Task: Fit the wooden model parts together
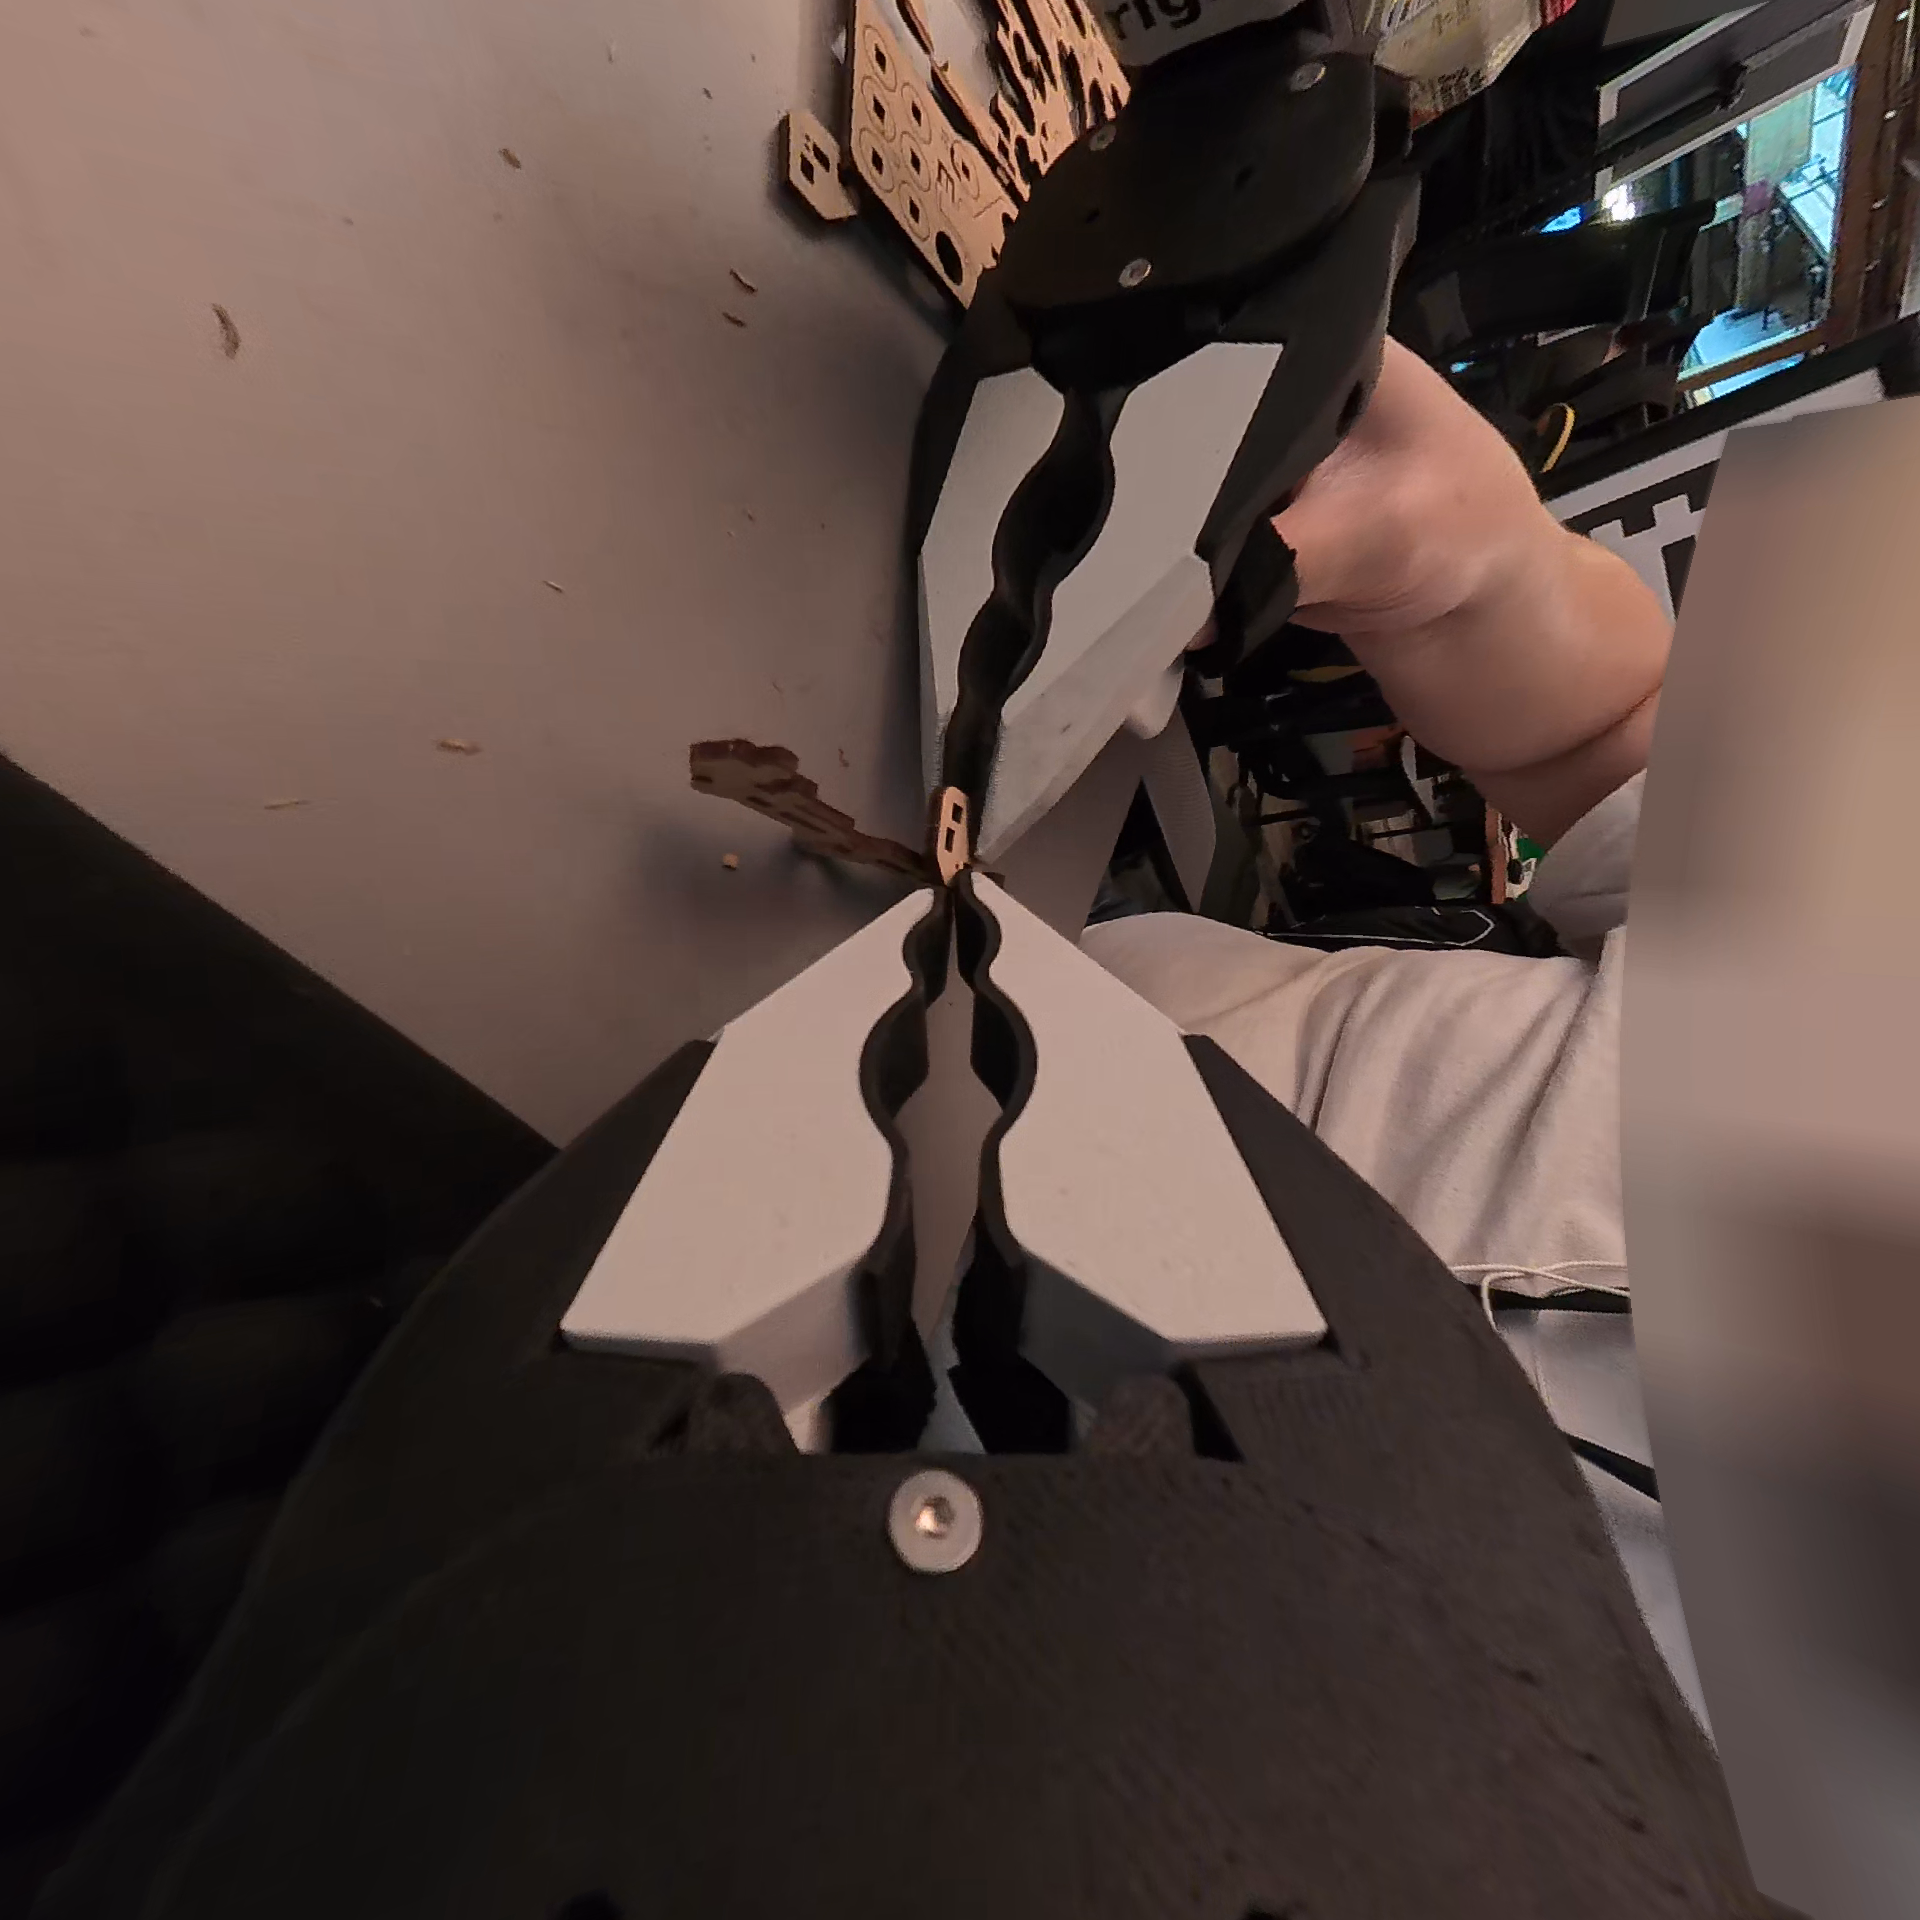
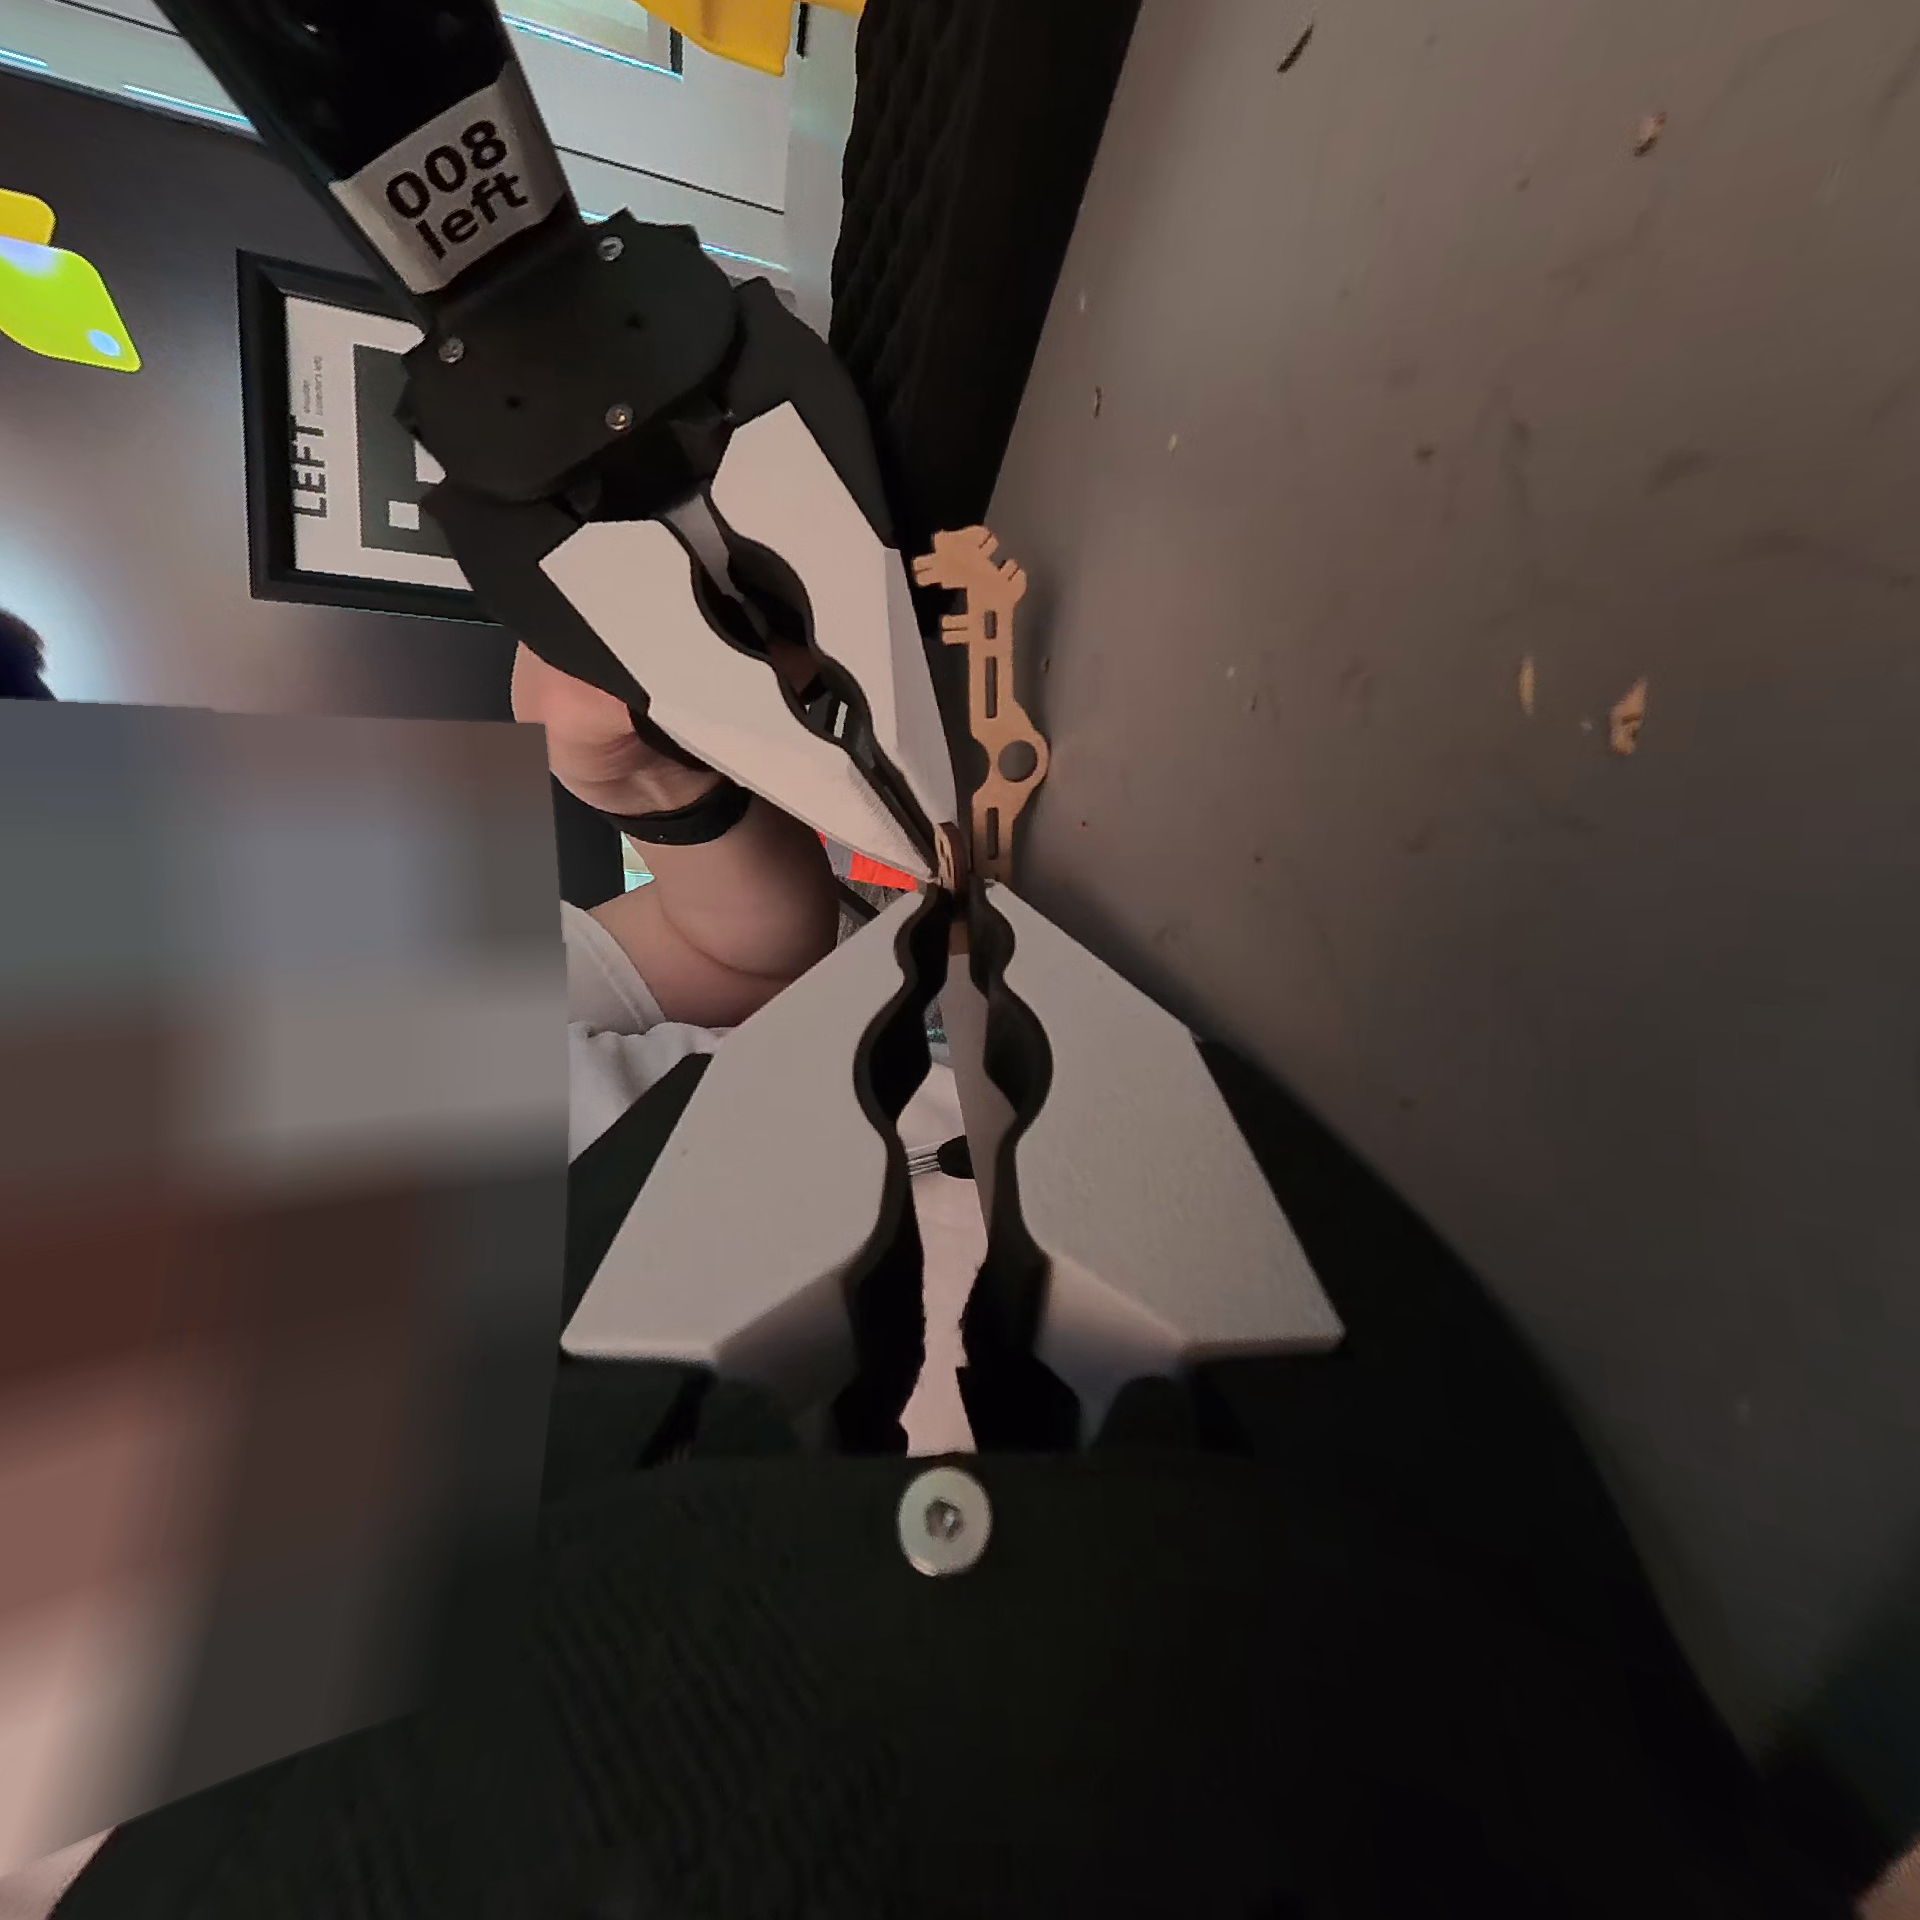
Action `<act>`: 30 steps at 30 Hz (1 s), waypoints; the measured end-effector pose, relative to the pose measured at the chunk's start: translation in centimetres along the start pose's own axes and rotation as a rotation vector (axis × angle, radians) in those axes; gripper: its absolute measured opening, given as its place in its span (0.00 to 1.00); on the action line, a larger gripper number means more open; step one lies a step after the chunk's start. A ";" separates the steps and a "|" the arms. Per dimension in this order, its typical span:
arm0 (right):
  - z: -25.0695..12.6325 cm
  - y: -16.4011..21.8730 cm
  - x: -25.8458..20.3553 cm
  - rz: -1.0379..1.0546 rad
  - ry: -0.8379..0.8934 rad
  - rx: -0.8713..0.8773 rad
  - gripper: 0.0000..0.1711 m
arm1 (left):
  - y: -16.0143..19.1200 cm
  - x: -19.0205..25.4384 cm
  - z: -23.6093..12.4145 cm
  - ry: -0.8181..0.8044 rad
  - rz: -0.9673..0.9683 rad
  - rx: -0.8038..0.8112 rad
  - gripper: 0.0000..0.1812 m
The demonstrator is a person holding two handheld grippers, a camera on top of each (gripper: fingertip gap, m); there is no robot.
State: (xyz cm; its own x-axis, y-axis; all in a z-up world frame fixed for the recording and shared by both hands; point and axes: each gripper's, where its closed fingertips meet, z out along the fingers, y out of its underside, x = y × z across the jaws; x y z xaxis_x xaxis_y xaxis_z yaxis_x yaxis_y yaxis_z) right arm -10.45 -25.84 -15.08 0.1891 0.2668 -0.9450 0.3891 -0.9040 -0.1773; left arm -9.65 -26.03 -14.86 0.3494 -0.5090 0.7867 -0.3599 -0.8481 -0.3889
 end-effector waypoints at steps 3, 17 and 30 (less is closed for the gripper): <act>0.1 0.0 0.0 -0.001 0.000 -0.005 0.02 | 0.0 0.0 0.0 0.002 0.000 -0.001 0.00; 0.4 -0.8 -1.1 -0.038 -0.076 0.005 0.01 | -0.1 0.4 -0.7 0.011 0.130 0.028 0.00; -0.6 -0.7 -0.7 -0.032 -0.032 0.024 0.01 | -0.9 0.1 -2.5 -0.011 0.196 0.092 0.00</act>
State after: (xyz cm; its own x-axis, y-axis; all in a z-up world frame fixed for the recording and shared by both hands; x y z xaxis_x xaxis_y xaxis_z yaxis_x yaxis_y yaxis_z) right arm -10.33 -25.20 -14.14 0.1475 0.2847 -0.9472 0.3728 -0.9030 -0.2134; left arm -11.47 -24.97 -13.29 0.2903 -0.6667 0.6865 -0.3415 -0.7423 -0.5765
